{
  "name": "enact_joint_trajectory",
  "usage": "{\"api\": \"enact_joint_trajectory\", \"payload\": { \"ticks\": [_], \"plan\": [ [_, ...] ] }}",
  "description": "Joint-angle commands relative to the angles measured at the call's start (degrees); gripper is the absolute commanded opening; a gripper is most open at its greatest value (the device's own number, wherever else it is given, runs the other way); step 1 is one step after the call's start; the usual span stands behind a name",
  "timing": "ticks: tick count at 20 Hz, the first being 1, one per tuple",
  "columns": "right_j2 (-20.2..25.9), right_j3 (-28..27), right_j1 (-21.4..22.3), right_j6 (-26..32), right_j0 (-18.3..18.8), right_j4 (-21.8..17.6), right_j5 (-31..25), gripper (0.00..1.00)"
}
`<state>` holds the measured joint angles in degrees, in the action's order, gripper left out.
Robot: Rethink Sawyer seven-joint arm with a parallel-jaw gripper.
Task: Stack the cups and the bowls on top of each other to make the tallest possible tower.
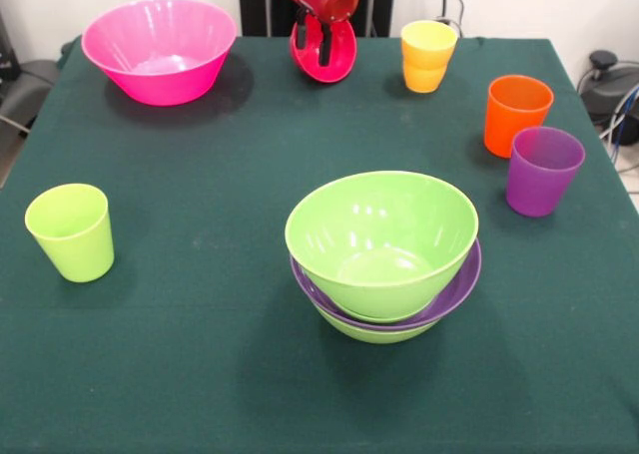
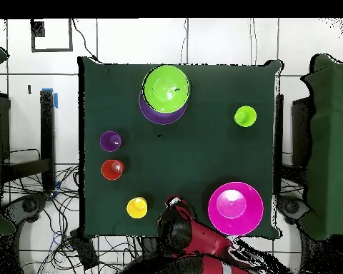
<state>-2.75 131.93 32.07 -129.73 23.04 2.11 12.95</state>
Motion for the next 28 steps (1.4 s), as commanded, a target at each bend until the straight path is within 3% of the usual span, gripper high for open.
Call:
{"api": "enact_joint_trajectory", "payload": {
  "ticks": [1,6,12,28],
  "plan": [
    [3.85,-6.42,3.82,1.96,-0.50,-2.41,-13.89,1.00],
    [2.59,-6.97,4.41,2.54,-1.32,-3.81,-18.57,1.00],
    [0.19,-8.98,1.56,1.89,-2.88,-6.50,-18.82,1.00],
    [-2.94,-10.29,-5.46,-1.21,-3.25,-12.14,-12.47,1.00]
  ]
}}
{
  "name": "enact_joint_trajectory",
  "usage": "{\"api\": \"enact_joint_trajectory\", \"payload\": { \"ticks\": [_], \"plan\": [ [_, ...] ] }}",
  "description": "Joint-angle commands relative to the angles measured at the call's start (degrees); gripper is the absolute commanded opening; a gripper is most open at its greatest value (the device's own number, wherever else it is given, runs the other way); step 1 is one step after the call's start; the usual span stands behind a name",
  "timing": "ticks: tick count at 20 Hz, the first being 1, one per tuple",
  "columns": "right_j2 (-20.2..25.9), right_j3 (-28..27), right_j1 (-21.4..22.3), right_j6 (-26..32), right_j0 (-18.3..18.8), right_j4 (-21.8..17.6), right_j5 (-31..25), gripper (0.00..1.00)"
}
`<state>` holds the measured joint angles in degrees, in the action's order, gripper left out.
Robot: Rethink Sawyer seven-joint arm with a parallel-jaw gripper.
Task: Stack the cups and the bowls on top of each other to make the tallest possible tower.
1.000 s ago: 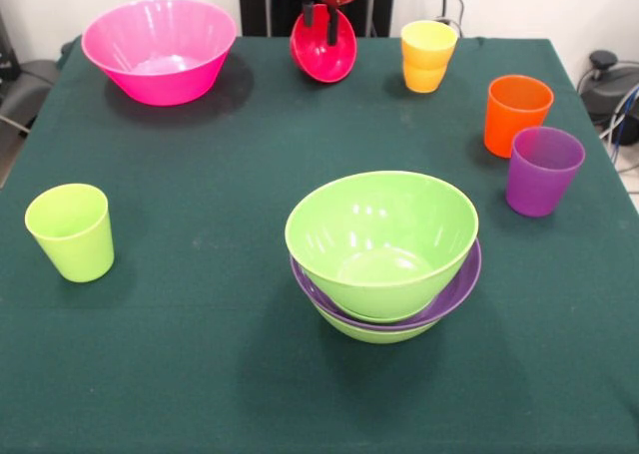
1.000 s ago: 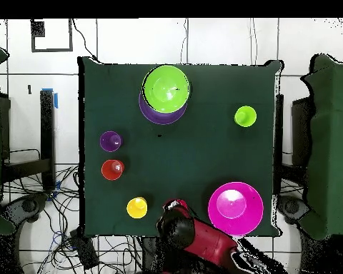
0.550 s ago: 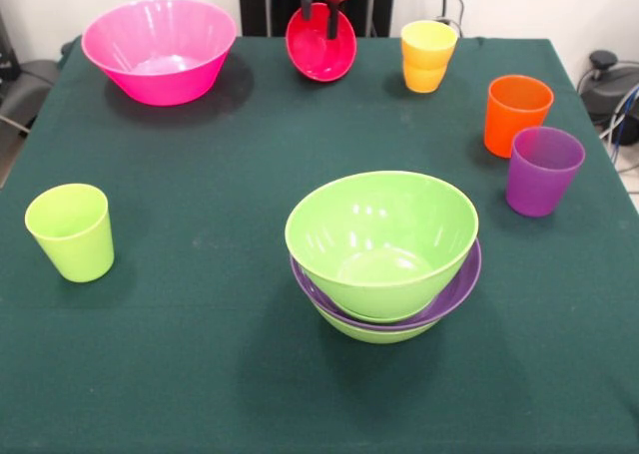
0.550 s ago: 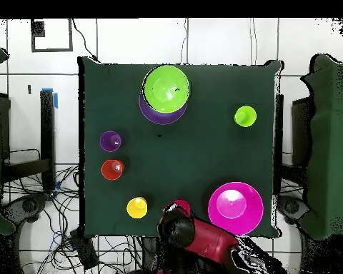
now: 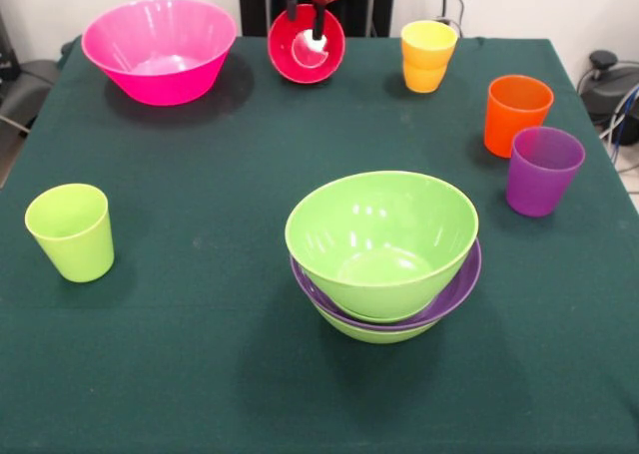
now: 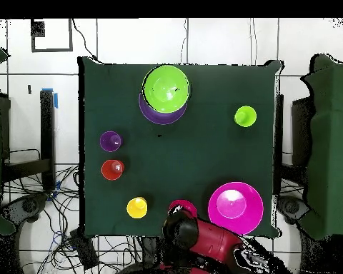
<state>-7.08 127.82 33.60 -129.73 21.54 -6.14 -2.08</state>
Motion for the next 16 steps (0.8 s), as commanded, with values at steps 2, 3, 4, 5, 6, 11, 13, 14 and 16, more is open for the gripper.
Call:
{"api": "enact_joint_trajectory", "payload": {
  "ticks": [2,3,4,5,6,11,13,14,16],
  "plan": [
    [1.15,-6.20,-7.57,-1.54,-1.77,-4.44,3.18,1.00],
    [1.10,-6.19,-7.73,-1.75,-1.76,-4.61,3.41,1.00],
    [1.54,-6.16,-8.27,-2.28,-1.52,-4.67,4.23,1.00],
    [2.16,-6.07,-8.21,-2.63,-1.20,-4.51,4.09,1.00],
    [2.76,-5.96,-7.67,-3.02,-0.98,-4.18,3.72,1.00],
    [5.05,-4.74,-1.66,-4.44,-0.43,-1.83,-0.28,1.00],
    [6.10,-4.54,1.35,-3.75,0.25,-1.44,-2.91,1.00],
    [6.61,-4.46,2.78,-3.45,0.60,-1.19,-4.24,1.00],
    [6.91,-4.49,5.02,-2.93,0.79,-0.83,-6.46,1.00]
  ]
}}
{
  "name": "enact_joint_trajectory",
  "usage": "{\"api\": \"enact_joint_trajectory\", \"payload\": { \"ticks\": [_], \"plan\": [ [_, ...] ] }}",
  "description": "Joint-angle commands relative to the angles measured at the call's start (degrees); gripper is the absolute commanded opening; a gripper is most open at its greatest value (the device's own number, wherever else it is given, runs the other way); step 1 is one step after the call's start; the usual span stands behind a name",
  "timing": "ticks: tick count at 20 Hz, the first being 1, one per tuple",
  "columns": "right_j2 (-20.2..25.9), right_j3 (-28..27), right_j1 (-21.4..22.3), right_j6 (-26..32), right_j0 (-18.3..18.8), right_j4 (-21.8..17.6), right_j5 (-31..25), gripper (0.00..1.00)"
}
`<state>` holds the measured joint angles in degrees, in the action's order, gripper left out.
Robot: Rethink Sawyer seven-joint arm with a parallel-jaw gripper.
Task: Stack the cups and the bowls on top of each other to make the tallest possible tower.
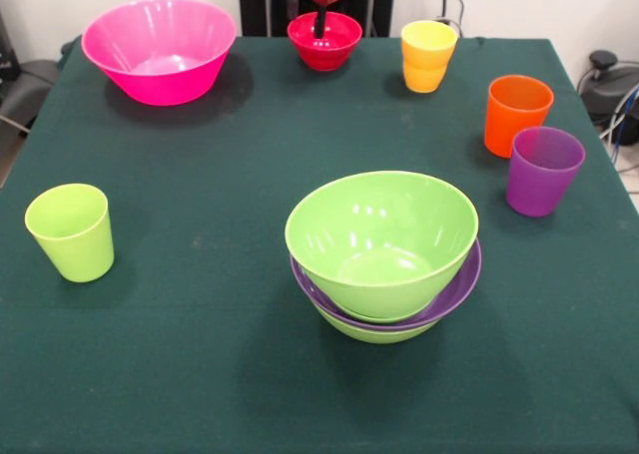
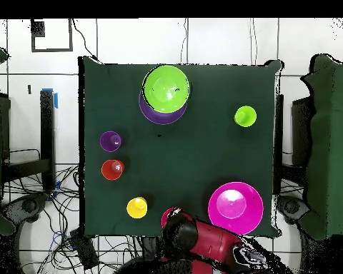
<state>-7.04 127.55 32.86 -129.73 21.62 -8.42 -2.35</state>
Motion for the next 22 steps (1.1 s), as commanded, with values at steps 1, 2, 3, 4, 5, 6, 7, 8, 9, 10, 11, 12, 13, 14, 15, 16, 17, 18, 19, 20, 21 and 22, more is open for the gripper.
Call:
{"api": "enact_joint_trajectory", "payload": {
  "ticks": [1,2,3,4,5,6,7,8,9,10,11,12,13,14,15,16,17,18,19,20,21,22],
  "plan": [
    [6.87,-4.19,6.56,-2.85,0.68,1.64,-7.04,1.00],
    [6.98,-4.18,7.03,-2.69,0.80,1.65,-7.63,1.00],
    [7.10,-4.18,7.50,-2.54,0.92,1.65,-8.22,1.00],
    [7.32,-4.12,7.77,-2.44,1.12,1.60,-8.54,1.00],
    [7.57,-3.89,8.06,-2.55,1.34,1.66,-8.72,1.00],
    [7.82,-3.66,8.35,-2.66,1.55,1.73,-8.90,1.00],
    [7.90,-3.33,8.94,-2.86,1.56,1.79,-8.99,1.00],
    [8.10,-2.88,9.79,-3.33,1.55,2.22,-9.35,1.00],
    [8.33,-2.53,10.98,-3.58,1.45,2.61,-10.14,1.00],
    [8.56,-2.17,12.17,-3.83,1.34,2.99,-10.94,1.00],
    [8.91,-1.79,13.31,-4.13,1.33,3.52,-11.88,1.00],
    [9.40,-1.45,14.16,-4.34,1.46,3.88,-12.32,1.00],
    [9.57,-1.27,14.74,-4.59,1.36,4.10,-12.39,1.00],
    [9.90,-1.04,15.22,-4.78,1.44,4.41,-12.66,1.00],
    [9.95,-1.01,15.70,-4.90,1.26,4.65,-12.95,1.00],
    [10.21,-0.92,16.13,-5.08,1.23,5.01,-13.25,1.00],
    [10.27,-1.01,16.60,-5.13,1.02,5.30,-13.72,1.00],
    [10.48,-1.01,16.93,-5.28,0.91,5.68,-13.98,1.00],
    [10.64,-1.05,17.14,-5.29,0.78,6.04,-14.37,1.00],
    [10.56,-1.11,16.95,-5.53,0.45,6.29,-14.12,1.00],
    [10.47,-1.16,16.77,-5.77,0.12,6.54,-13.86,1.00],
    [10.39,-1.16,16.24,-6.13,-0.23,6.74,-13.13,1.00]
  ]
}}
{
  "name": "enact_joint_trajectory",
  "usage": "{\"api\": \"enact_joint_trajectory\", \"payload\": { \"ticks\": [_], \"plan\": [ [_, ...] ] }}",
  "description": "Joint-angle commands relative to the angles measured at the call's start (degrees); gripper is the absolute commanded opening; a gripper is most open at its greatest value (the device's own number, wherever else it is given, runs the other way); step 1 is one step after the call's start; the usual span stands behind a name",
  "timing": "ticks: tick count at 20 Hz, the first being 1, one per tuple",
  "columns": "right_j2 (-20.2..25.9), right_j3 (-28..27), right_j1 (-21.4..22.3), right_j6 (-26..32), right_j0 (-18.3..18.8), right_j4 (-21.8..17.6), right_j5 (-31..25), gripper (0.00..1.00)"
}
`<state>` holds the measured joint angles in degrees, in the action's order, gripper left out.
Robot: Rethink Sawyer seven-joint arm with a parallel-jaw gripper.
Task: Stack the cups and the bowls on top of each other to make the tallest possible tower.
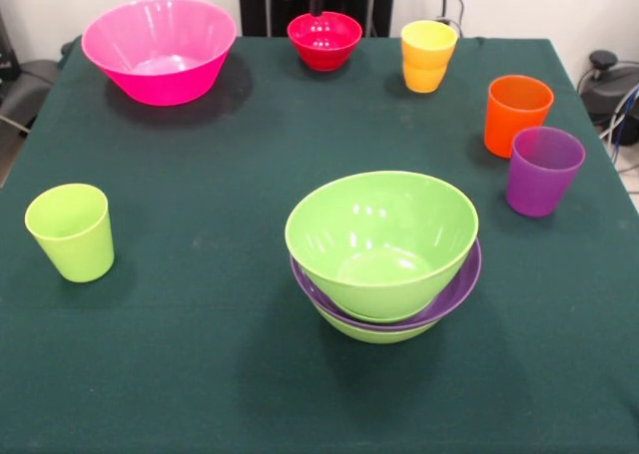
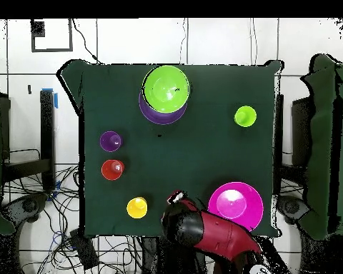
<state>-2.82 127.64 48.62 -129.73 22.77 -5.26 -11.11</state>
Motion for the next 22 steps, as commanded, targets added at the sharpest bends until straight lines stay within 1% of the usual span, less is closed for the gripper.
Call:
{"api": "enact_joint_trajectory", "payload": {
  "ticks": [1,7,15,18,22],
  "plan": [
    [6.19,-1.11,-0.17,-6.56,-1.66,3.79,-3.33,1.00],
    [5.43,-0.79,-4.09,-9.43,-4.89,5.45,2.60,1.00],
    [3.77,-2.09,-7.47,-11.35,-9.38,8.33,6.01,1.00],
    [3.76,-2.08,-9.00,-11.58,-10.04,9.11,7.95,1.00],
    [3.22,-1.54,-11.23,-11.54,-10.45,9.14,11.75,1.00]
  ]
}}
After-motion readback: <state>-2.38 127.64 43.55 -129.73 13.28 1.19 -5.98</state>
